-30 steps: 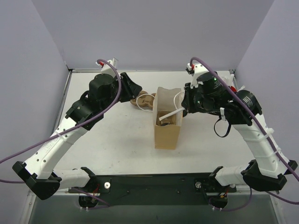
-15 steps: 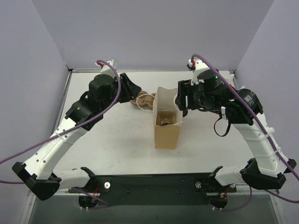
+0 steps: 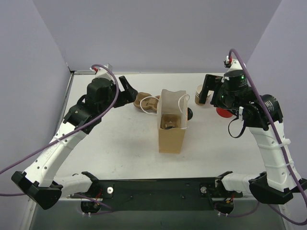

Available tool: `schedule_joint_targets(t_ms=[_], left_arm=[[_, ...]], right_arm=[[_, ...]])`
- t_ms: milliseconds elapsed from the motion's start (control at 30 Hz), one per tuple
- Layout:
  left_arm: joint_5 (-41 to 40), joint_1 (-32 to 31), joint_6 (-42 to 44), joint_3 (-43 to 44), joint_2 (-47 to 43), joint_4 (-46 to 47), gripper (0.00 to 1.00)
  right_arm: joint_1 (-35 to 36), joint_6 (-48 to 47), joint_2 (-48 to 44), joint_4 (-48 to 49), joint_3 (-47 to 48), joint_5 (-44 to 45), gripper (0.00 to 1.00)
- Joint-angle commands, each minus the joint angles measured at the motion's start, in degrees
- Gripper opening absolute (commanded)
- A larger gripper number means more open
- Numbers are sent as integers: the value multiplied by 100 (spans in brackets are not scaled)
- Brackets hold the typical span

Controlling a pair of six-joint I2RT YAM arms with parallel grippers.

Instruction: Pack the takeout coffee

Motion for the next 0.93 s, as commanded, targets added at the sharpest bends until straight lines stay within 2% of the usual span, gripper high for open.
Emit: schedule_joint_targets(t_ms=[0, 100, 233, 333, 467, 900], left_arm=[[-273, 244, 218, -105, -132, -343, 89], [-308, 367, 305, -316, -44, -458, 92], [-448, 403, 341, -684, 105, -502, 93], [-440, 411, 323, -966, 167, -353, 94], [-528, 411, 332, -1064, 290, -300, 94], [-669, 411, 587, -1011, 237, -203, 95]], right_arm=[[-529, 303, -320, 360, -532, -34, 92], [-1152, 426, -488, 589, -919, -271, 92], [-1672, 619, -804, 1168, -2024, -605, 93], [-2015, 848, -980, 1510, -2493, -895, 93], [-2095, 883, -998, 1652, -2828, -949, 93], [-2104, 822, -1068, 1802, -2995, -949, 93]])
